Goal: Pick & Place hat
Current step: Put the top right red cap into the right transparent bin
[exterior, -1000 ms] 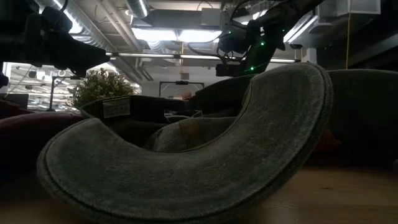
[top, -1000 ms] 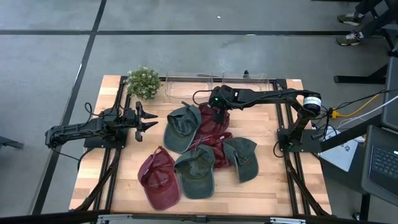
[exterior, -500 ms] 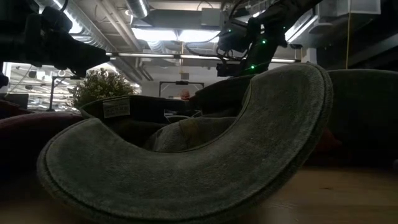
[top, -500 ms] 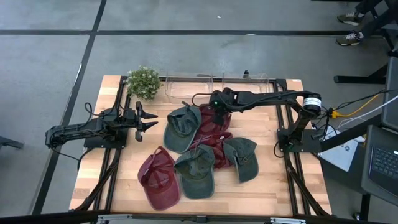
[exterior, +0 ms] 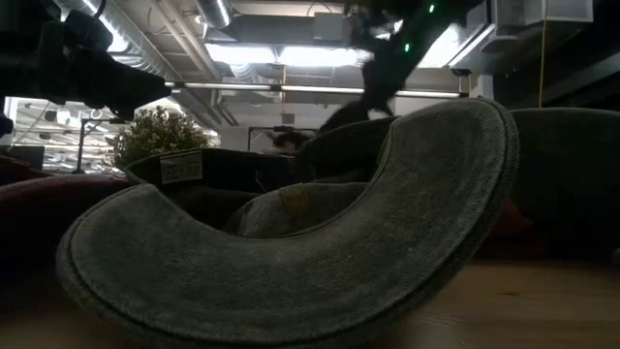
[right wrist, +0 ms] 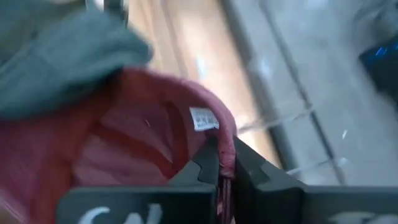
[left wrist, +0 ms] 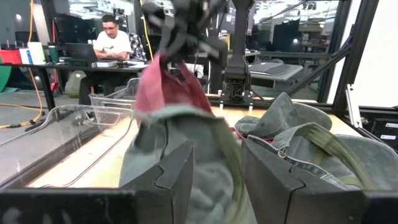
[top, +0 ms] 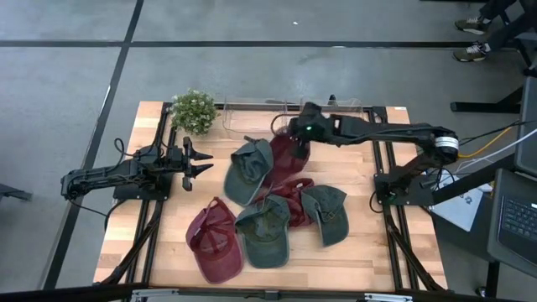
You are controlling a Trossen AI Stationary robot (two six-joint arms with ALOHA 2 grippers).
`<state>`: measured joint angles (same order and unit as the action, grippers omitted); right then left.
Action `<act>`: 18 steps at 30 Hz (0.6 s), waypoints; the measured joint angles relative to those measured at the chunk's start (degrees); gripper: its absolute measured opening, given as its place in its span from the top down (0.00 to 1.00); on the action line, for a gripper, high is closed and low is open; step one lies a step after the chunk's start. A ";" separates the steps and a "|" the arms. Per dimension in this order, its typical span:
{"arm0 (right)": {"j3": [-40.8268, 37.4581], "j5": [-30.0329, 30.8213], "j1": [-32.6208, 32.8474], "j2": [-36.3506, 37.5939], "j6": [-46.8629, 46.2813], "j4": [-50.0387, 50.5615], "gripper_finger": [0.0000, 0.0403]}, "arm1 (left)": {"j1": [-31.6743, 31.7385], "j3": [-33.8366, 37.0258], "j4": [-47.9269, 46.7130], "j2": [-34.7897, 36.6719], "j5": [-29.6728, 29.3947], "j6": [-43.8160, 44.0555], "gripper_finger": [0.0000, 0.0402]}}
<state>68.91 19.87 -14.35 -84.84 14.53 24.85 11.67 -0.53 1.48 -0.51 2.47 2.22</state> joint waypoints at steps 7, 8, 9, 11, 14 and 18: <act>0.90 -4.34 -0.02 8.29 5.12 -8.32 0.96 | -0.01 -0.01 0.00 0.00 0.01 0.00 0.68; 0.91 -5.23 -0.02 9.29 5.21 -10.05 0.96 | 0.00 0.01 0.00 0.00 0.01 0.00 0.68; 0.91 -6.19 -0.02 10.21 5.10 -11.84 0.96 | 0.01 0.00 0.00 0.00 0.01 0.00 0.68; 0.93 -8.23 -0.02 11.83 4.42 -15.15 0.96 | 0.01 0.00 0.00 0.00 0.01 0.00 0.68; 0.95 -12.06 -0.02 13.72 3.11 -18.56 0.96 | -0.01 -0.01 0.00 0.00 0.01 0.00 0.68; 0.95 -17.20 -0.02 14.81 -2.57 -22.01 0.96 | 0.01 0.00 0.02 0.00 0.01 0.00 0.68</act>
<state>69.87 2.66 -14.37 -70.02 11.95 2.84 11.68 -0.53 1.50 -0.51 2.48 2.22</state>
